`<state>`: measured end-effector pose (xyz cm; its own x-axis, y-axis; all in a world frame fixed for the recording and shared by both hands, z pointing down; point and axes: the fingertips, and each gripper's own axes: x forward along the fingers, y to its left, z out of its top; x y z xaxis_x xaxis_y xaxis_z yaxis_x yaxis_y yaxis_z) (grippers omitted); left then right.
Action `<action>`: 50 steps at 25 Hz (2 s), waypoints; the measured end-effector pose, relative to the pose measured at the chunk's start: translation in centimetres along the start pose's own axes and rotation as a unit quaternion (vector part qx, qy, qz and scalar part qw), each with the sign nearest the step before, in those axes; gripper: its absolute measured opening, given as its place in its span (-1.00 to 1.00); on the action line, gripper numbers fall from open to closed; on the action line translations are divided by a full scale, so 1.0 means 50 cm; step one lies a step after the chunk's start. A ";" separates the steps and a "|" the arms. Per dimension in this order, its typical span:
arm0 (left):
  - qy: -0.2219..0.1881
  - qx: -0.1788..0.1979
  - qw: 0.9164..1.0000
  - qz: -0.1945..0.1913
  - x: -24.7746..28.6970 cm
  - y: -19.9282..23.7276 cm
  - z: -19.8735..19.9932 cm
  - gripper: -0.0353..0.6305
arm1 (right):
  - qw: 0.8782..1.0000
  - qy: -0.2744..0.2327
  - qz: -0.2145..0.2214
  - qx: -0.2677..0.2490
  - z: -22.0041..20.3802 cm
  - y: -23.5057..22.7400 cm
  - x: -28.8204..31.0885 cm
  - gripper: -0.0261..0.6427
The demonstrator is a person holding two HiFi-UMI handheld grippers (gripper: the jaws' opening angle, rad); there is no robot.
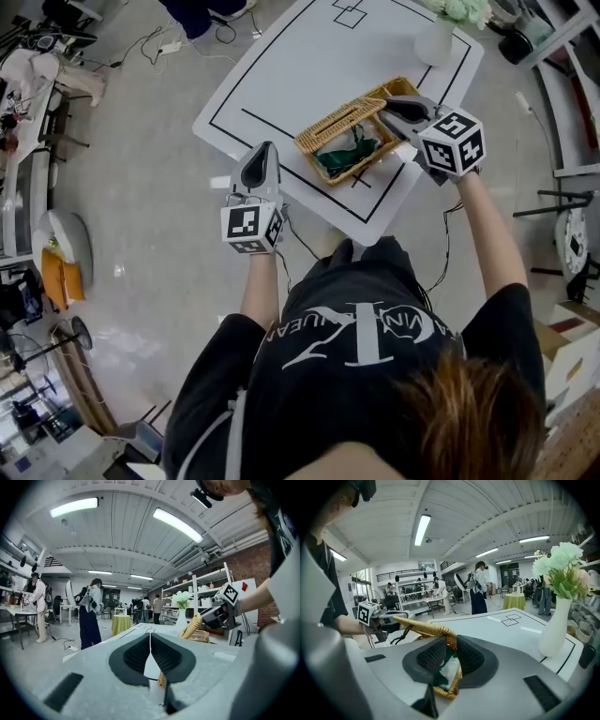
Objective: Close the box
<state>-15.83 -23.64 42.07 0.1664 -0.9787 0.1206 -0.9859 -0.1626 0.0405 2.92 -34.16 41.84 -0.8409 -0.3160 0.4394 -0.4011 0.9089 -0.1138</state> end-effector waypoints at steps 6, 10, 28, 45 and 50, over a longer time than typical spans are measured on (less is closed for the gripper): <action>-0.006 -0.003 1.000 0.021 -0.025 -0.014 0.010 -0.85 | 1.000 0.016 -0.001 -0.015 -0.065 0.016 -0.022 -0.73; 0.001 -0.015 0.999 0.032 -0.046 -0.033 0.001 -0.85 | 0.999 0.029 0.009 -0.011 -0.104 0.024 -0.028 -0.76; 0.013 -0.026 0.996 0.085 -0.146 -0.122 -0.036 -0.85 | 0.998 0.017 0.049 0.020 -0.151 0.070 -0.063 -0.77; -0.012 -0.011 0.995 0.101 -0.209 -0.202 0.000 -0.85 | 0.996 -0.065 0.045 0.032 -0.106 0.123 -0.194 -0.92; -0.023 -0.004 0.994 0.108 -0.230 -0.219 0.015 -0.86 | 0.994 -0.100 0.032 0.016 -0.085 0.146 -0.238 -0.92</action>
<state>-6.94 -10.71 39.49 -0.0505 -0.9953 0.0826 -0.9982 0.0529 0.0272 11.52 -22.61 39.55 -0.9194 -0.3077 0.2448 -0.3523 0.9212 -0.1651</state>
